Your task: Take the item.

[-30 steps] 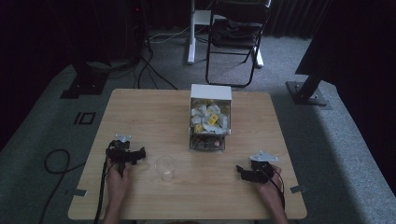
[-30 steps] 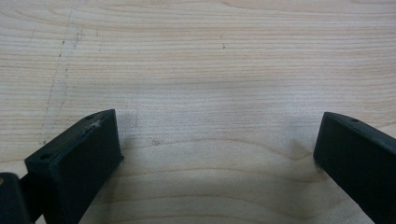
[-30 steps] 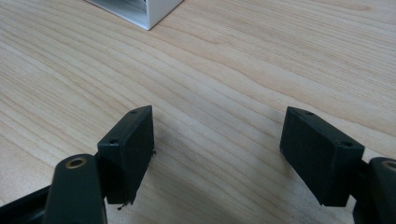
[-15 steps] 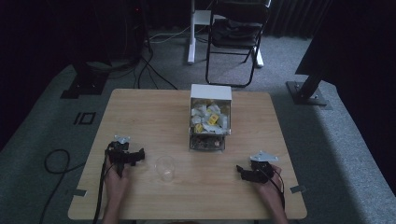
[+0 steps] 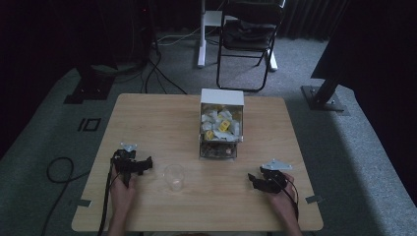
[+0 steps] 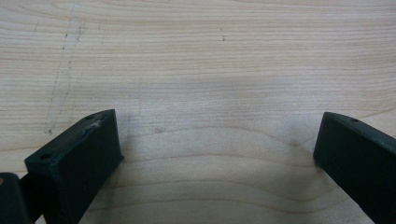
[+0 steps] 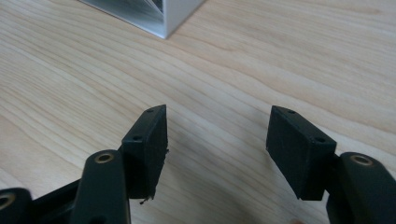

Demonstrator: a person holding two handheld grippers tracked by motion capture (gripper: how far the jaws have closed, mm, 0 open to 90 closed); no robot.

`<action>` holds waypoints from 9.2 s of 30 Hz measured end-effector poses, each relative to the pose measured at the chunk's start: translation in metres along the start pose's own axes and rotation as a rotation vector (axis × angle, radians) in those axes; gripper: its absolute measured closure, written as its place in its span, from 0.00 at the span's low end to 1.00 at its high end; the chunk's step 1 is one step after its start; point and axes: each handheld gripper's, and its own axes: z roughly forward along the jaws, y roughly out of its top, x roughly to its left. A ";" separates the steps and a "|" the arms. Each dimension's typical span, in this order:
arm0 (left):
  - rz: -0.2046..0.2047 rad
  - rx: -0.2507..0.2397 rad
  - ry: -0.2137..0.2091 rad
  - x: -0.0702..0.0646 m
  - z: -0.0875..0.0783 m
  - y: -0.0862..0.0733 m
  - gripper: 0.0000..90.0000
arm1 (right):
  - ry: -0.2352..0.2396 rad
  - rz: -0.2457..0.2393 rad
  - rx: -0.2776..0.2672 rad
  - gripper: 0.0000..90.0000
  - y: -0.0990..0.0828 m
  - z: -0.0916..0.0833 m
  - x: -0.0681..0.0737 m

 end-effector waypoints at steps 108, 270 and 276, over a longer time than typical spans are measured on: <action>0.008 -0.001 -0.006 -0.001 -0.002 -0.002 0.01 | 0.092 -0.213 -0.159 0.59 0.080 0.006 0.076; 0.006 0.000 -0.006 -0.002 -0.002 -0.002 0.01 | 0.130 -0.226 -0.322 1.00 0.118 -0.032 0.116; 0.005 0.000 -0.005 -0.002 -0.002 -0.002 0.01 | 0.142 -0.228 -0.327 1.00 0.119 -0.035 0.117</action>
